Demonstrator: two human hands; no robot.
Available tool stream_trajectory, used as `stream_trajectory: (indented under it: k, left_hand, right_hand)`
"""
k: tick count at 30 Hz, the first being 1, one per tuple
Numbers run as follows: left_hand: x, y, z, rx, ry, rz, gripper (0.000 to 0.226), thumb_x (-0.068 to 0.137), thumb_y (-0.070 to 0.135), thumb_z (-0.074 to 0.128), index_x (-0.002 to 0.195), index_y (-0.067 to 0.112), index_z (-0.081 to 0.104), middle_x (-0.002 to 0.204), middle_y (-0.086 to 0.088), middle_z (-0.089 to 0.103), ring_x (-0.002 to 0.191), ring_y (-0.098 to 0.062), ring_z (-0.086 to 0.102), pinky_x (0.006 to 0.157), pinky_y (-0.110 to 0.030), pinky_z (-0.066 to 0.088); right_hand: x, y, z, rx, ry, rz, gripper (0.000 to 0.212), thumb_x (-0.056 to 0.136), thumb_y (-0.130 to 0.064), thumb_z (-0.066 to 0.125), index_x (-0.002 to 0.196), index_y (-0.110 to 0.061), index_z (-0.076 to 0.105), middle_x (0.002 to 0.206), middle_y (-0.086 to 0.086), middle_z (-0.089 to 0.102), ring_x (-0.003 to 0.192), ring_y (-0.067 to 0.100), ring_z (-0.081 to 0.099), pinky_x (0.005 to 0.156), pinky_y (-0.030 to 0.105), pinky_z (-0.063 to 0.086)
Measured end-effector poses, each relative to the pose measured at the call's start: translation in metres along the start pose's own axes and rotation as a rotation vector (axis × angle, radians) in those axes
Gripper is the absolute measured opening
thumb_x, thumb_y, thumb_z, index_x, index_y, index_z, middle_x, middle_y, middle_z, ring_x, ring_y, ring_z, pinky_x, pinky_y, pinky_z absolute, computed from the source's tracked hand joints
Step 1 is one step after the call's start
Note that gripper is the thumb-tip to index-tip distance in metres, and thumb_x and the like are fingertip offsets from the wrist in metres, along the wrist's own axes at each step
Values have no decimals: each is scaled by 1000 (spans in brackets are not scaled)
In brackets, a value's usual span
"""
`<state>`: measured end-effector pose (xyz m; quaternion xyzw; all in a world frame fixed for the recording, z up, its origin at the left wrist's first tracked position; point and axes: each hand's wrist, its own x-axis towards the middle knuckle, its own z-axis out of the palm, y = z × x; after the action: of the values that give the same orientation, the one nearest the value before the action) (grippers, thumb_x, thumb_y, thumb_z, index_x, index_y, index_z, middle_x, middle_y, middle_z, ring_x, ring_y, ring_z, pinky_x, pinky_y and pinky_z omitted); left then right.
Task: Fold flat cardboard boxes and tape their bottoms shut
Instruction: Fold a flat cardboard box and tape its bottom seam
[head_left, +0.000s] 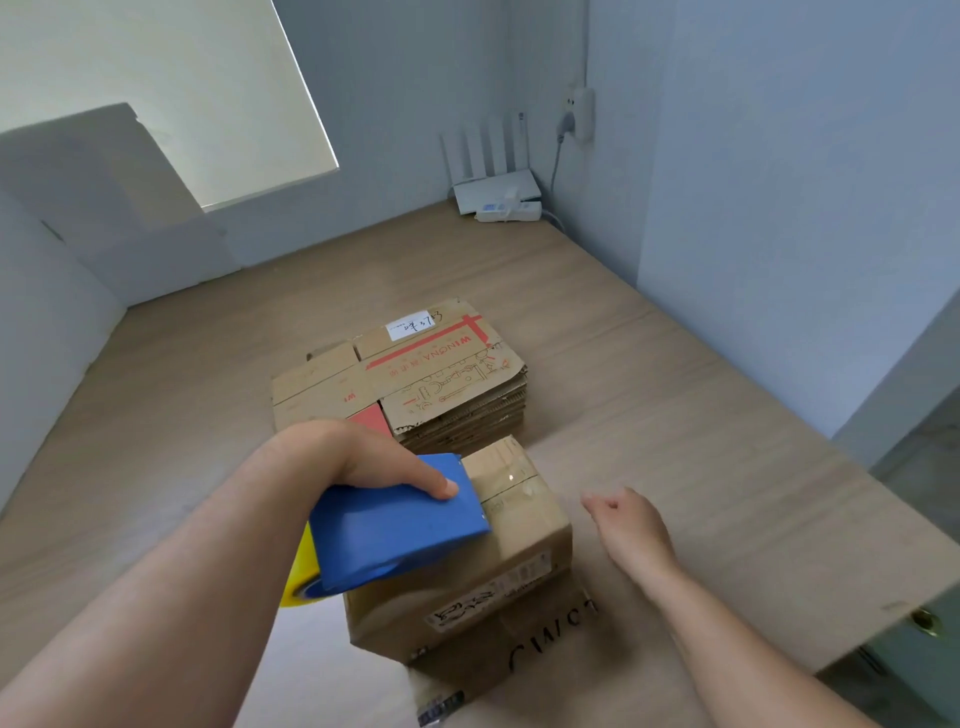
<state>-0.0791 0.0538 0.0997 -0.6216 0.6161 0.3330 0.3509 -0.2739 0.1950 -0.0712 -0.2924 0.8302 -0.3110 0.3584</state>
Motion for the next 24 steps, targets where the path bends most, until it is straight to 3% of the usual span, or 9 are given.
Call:
stream_trajectory:
  k: [2, 5, 8, 12, 18, 21, 24]
  left_hand:
    - [-2, 1, 1, 2, -7, 10, 60, 61, 71, 72, 95, 21, 64, 91, -2, 69, 80, -18, 69, 66, -27, 52]
    - [-5, 2, 1, 6, 2, 35, 58, 63, 70, 72, 93, 21, 64, 90, -2, 69, 79, -18, 68, 66, -27, 52]
    - [-8, 0, 4, 5, 19, 65, 57, 64, 70, 71, 92, 21, 63, 90, -2, 67, 79, -18, 67, 64, -27, 50]
    - [-12, -17, 4, -71, 64, 130, 61, 59, 72, 72, 91, 21, 64, 89, -2, 69, 77, -19, 68, 65, -28, 50]
    - [-3, -97, 10, -316, 16, 291, 86, 37, 75, 81, 102, 21, 69, 92, -4, 75, 82, -24, 73, 83, -38, 58]
    - [0, -158, 18, -355, -99, 205, 84, 37, 74, 80, 95, 13, 72, 87, -7, 75, 78, -25, 73, 65, -28, 57]
    - [6, -201, 27, -367, -152, 122, 89, 30, 75, 78, 89, 8, 75, 87, -11, 75, 80, -27, 73, 70, -31, 57]
  right_hand:
    - [-6, -16, 2, 40, 111, -135, 40, 96, -44, 41, 70, -13, 48, 68, 1, 52, 64, 19, 49, 58, 32, 38]
    - [-18, -50, 18, -159, 112, -296, 46, 93, -59, 34, 83, -18, 52, 81, -1, 55, 77, 18, 53, 60, 30, 37]
    - [-24, -57, 32, -204, 108, -263, 37, 94, -56, 36, 88, -21, 47, 90, -1, 55, 83, 19, 53, 64, 32, 40]
    - [-20, -56, 32, -80, 95, -246, 33, 95, -52, 42, 77, -24, 42, 80, -4, 55, 70, 13, 51, 55, 30, 36]
    - [-21, -56, 34, -63, 99, -287, 34, 92, -50, 50, 72, -23, 45, 68, -7, 53, 62, 7, 47, 51, 26, 32]
    - [-19, -55, 33, -69, 85, -285, 34, 92, -49, 52, 74, -21, 48, 71, -6, 55, 63, 9, 48, 51, 26, 32]
    - [-18, -57, 34, -82, 81, -286, 33, 92, -49, 52, 78, -19, 53, 77, -4, 58, 69, 9, 51, 54, 27, 33]
